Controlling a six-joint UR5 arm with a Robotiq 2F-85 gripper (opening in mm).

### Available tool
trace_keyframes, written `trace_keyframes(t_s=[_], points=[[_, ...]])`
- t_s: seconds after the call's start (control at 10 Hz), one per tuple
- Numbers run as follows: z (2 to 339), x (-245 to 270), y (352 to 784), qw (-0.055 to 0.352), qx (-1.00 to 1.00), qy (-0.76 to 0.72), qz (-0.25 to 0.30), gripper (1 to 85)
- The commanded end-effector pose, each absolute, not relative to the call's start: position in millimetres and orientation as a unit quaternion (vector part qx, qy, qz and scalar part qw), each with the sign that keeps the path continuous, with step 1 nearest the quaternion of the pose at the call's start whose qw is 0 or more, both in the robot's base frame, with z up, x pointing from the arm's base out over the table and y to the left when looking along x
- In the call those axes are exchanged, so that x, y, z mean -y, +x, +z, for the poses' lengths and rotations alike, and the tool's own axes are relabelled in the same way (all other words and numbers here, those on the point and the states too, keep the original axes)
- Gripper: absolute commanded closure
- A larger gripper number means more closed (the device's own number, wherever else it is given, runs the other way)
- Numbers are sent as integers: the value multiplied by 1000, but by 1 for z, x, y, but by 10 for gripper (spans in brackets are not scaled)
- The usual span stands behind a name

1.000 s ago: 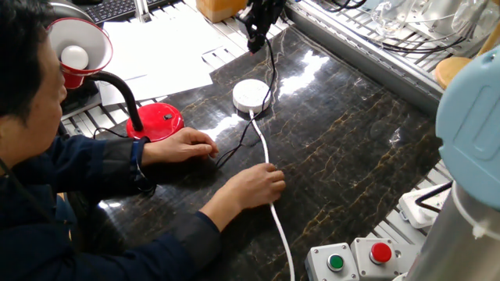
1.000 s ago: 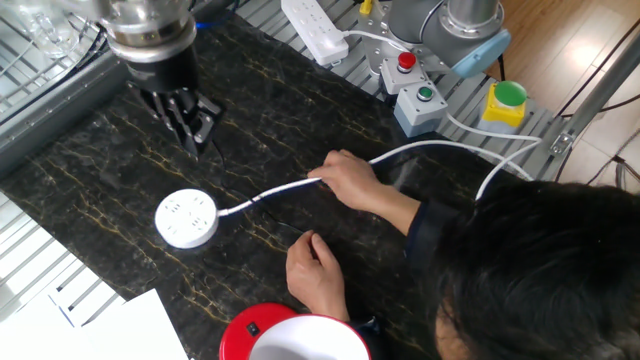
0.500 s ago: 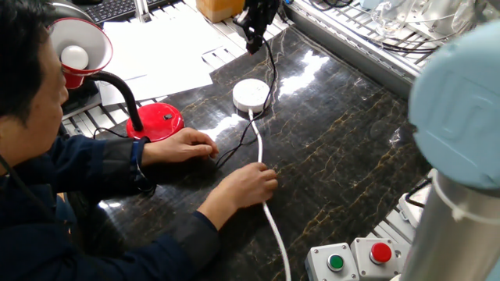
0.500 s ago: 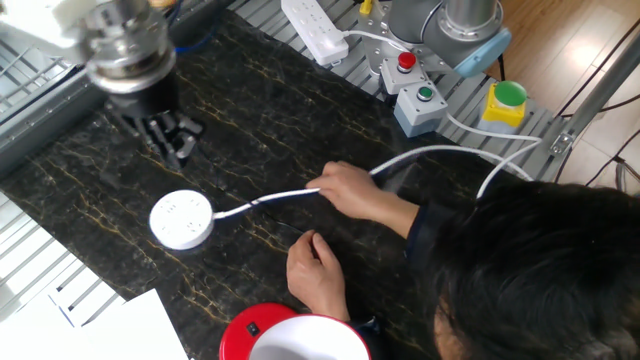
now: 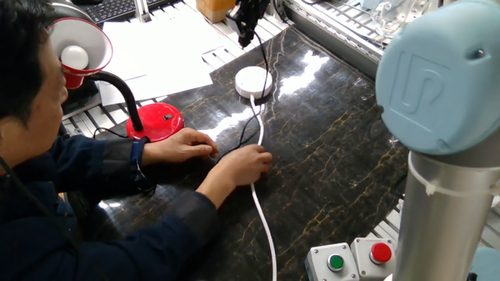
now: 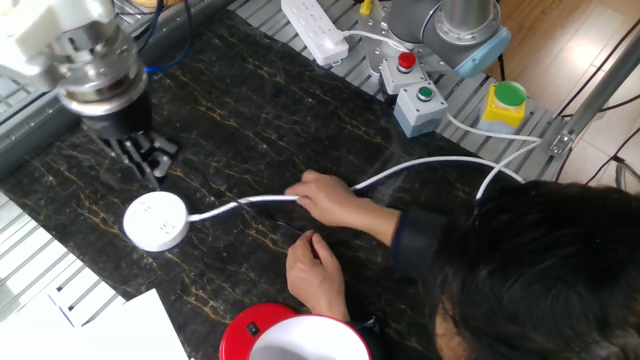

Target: Plug in the power cord of the desk lamp, turn on the socket, and light up the desk lamp

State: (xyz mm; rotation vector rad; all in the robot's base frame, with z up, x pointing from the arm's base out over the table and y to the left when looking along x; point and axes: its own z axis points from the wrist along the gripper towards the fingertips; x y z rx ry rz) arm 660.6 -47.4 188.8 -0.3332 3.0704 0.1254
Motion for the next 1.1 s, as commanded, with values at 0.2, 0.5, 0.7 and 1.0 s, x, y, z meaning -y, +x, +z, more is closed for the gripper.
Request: trace_keyframes(t_s=[0.2, 0.5, 0.7, 1.0], points=[[234, 56, 652, 13, -997, -72, 29, 847], [234, 60, 659, 27, -998, -54, 22, 847], [234, 62, 652, 12, -999, -49, 18, 847], [227, 61, 652, 8, -996, -88, 29, 847]])
